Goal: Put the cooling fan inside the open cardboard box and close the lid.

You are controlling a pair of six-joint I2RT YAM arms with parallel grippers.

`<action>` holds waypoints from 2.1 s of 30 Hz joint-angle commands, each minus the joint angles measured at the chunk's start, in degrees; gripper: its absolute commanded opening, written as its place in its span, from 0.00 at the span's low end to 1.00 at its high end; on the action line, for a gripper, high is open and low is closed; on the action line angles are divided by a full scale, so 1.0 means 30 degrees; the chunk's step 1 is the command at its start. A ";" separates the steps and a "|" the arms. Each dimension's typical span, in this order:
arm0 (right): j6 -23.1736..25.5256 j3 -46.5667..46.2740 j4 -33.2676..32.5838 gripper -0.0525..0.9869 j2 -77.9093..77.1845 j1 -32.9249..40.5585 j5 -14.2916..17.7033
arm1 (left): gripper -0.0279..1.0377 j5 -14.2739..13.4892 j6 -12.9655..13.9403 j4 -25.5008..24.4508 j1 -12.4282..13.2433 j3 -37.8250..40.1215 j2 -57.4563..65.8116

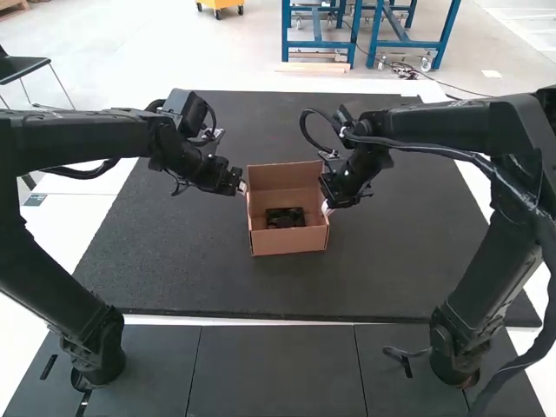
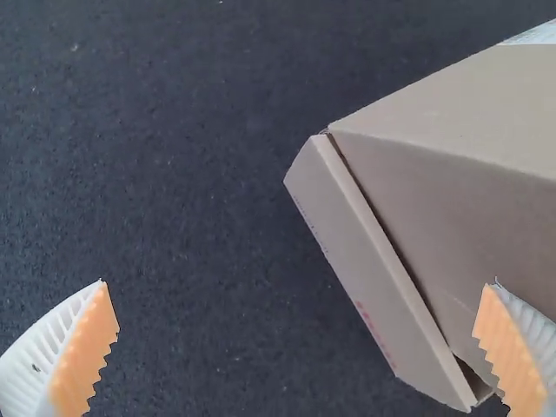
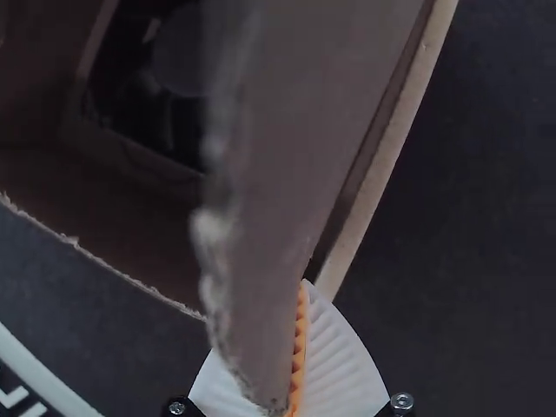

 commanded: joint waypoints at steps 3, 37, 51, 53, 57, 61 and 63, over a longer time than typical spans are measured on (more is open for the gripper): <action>0.0002 0.0293 -0.0351 0.35 -0.0389 0.0331 0.0363 | 0.94 0.0237 -0.0136 -0.0109 -0.0026 0.0003 -0.0628; -0.0145 -0.2051 0.1993 0.78 -1.1200 0.0390 0.2531 | 0.94 -0.0320 -0.0458 0.0096 0.0472 0.3753 0.0339; 0.0998 -0.2051 -0.1201 0.78 -1.3514 0.0507 0.2501 | 0.94 -0.0320 -0.0341 0.0067 -0.0378 0.4954 0.1775; 0.0998 -0.2051 -0.1376 0.78 -1.3661 0.0478 0.2501 | 0.94 -0.0291 -0.0194 -0.0197 -0.0466 0.4866 0.1833; 0.0969 -0.1816 -0.1347 0.78 -1.3661 0.0449 0.2501 | 0.94 0.0090 0.0274 -0.1017 -0.0846 0.4515 0.2038; 0.0998 -0.1640 -0.1376 0.78 -1.3661 0.0536 0.2472 | 0.94 0.0325 0.0392 -0.1222 -0.1169 0.3929 0.2068; 0.1115 -0.1670 -0.1581 0.78 -1.3690 0.0536 0.2472 | 0.94 0.0442 0.0392 -0.1281 -0.1286 0.3636 0.2097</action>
